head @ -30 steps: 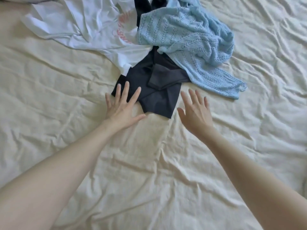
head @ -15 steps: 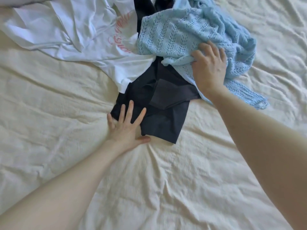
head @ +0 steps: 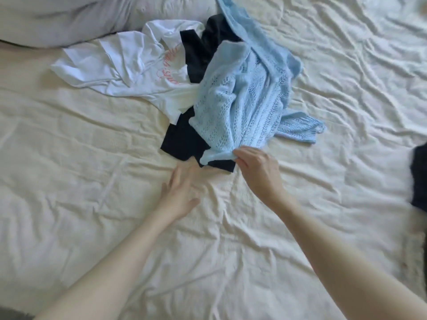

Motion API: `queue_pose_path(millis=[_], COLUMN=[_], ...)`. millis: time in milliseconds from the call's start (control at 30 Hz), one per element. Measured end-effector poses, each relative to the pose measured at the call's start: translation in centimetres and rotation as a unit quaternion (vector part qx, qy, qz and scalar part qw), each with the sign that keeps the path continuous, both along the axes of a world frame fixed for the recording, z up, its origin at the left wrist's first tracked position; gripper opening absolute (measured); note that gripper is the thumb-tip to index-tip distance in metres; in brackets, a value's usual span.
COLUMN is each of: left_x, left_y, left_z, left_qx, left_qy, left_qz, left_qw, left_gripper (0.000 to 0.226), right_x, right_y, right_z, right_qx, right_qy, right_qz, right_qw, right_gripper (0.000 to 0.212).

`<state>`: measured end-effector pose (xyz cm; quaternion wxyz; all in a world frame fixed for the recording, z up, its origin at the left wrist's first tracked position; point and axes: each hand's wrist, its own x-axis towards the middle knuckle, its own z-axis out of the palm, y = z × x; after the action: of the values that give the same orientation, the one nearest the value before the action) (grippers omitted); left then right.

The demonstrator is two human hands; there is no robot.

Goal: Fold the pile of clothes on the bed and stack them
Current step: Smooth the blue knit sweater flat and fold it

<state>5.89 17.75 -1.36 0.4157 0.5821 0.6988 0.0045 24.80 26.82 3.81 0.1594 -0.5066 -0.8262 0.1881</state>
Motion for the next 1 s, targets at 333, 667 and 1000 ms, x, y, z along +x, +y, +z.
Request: queue_pose_path(millis=[333, 667, 1000], left_x=[4.9, 6.6, 10.5], left_y=[-7.5, -18.1, -24.2], left_z=[16.6, 24.7, 20.1], left_qx=[0.215, 0.109, -0.076], left_qy=[-0.093, -0.081, -0.097], left_qz=[0.079, -0.027, -0.116], left_qw=[0.969, 0.990, 0.986], left_gripper=[0.017, 0.016, 0.029], right_x=[2.0, 5.7, 14.2], right_y=[-12.1, -19.6, -26.5], right_z=[13.7, 22.5, 16.6], right_qx=[-0.244, -0.276, -0.374], right_qy=[0.118, -0.083, -0.311], right_qz=[-0.049, 0.070, 0.031], right_qw=[0.961, 0.955, 0.873], right_gripper=[0.009, 0.015, 0.021])
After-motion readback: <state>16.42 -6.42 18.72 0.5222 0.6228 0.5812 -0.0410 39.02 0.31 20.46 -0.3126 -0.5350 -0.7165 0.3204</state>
